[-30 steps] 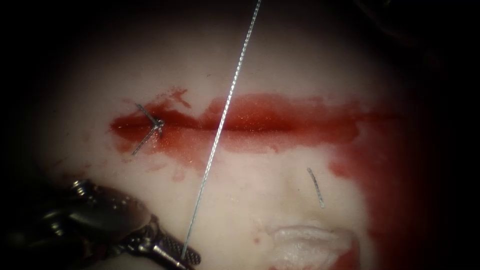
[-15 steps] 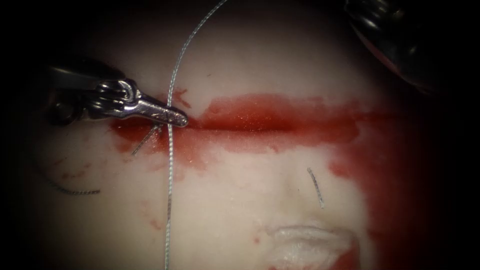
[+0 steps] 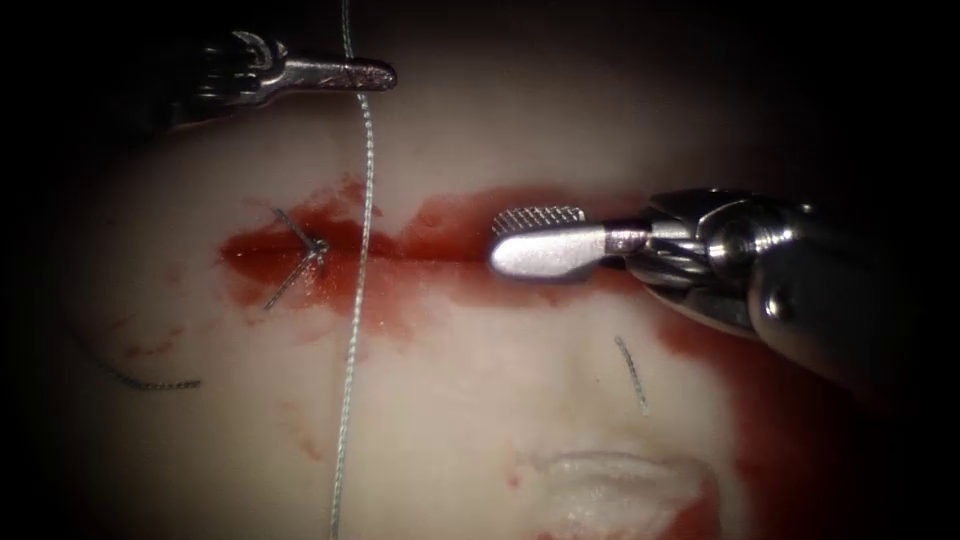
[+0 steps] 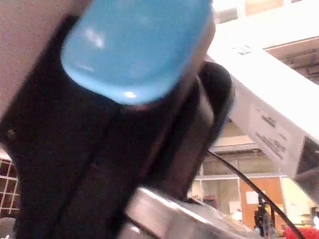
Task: Wound Closure
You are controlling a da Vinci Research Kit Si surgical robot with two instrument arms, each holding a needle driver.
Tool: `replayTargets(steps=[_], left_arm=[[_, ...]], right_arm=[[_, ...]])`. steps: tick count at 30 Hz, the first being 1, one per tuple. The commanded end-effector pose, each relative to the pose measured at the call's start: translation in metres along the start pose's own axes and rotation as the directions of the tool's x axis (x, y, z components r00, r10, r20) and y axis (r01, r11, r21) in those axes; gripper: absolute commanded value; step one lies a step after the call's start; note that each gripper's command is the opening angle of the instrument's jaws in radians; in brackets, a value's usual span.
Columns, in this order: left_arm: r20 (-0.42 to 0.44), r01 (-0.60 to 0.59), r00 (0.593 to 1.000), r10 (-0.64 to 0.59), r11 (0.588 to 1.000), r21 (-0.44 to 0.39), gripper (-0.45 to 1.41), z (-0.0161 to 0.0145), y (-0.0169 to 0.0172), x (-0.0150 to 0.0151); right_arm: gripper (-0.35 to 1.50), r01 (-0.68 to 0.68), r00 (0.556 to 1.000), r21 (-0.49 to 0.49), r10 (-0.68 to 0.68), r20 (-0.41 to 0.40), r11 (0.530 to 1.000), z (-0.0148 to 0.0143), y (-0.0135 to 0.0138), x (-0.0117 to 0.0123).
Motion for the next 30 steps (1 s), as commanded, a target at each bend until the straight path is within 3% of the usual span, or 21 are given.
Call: replayTargets(steps=[1, 6, 14, 18, 21, 23, 24, 29, 30], left_arm=[[0.007, -0.008, 1.000, 0.008, 1.000, -0.004, -0.45, 0.0005, -0.0002, -0.0015], [0.036, -0.011, 0.999, 0.011, 1.000, 0.000, -0.45, 0.0004, -0.0002, -0.0017], [0.079, -0.023, 0.997, 0.022, 1.000, 0.006, -0.45, -0.0001, -0.0006, -0.0027], [0.083, -0.020, 0.996, 0.020, 1.000, 0.006, -0.45, -0.0002, -0.0007, -0.0028], [0.085, -0.018, 0.996, 0.017, 1.000, 0.010, -0.45, -0.0003, -0.0008, -0.0029], [0.090, -0.016, 0.996, 0.014, 1.000, 0.013, -0.45, -0.0004, -0.0009, -0.0030], [0.090, -0.014, 0.996, 0.013, 1.000, 0.014, -0.45, -0.0005, -0.0009, -0.0031], [0.096, -0.008, 0.995, 0.006, 1.000, 0.019, -0.45, -0.0012, -0.0011, -0.0040], [0.096, -0.007, 0.995, 0.005, 1.000, 0.018, -0.45, -0.0012, -0.0011, -0.0040]], right_arm=[[0.86, -0.015, 1.000, 0.025, 0.015, 0.008, 1.000, 0.0018, -0.0006, -0.0003], [0.93, -0.089, 0.996, 0.031, 0.088, 0.027, 0.996, 0.0050, -0.0019, -0.0020], [0.88, -0.080, 0.994, 0.041, 0.076, 0.083, 0.996, 0.0082, -0.0009, -0.0039], [1.08, -0.069, 0.995, 0.028, 0.067, 0.077, 0.997, 0.0093, -0.0001, -0.0045], [1.08, -0.062, 0.995, 0.021, 0.060, 0.079, 0.998, 0.0096, 0.0005, -0.0049], [0.99, -0.057, 0.995, 0.012, 0.056, 0.085, 0.998, 0.0098, 0.0008, -0.0051], [0.86, -0.056, 0.995, 0.012, 0.055, 0.086, 0.998, 0.0098, 0.0009, -0.0052], [0.68, -0.057, 0.994, 0.010, 0.055, 0.097, 0.998, 0.0100, 0.0010, -0.0058], [0.44, -0.056, 0.994, 0.010, 0.055, 0.100, 0.998, 0.0100, 0.0010, -0.0060]])
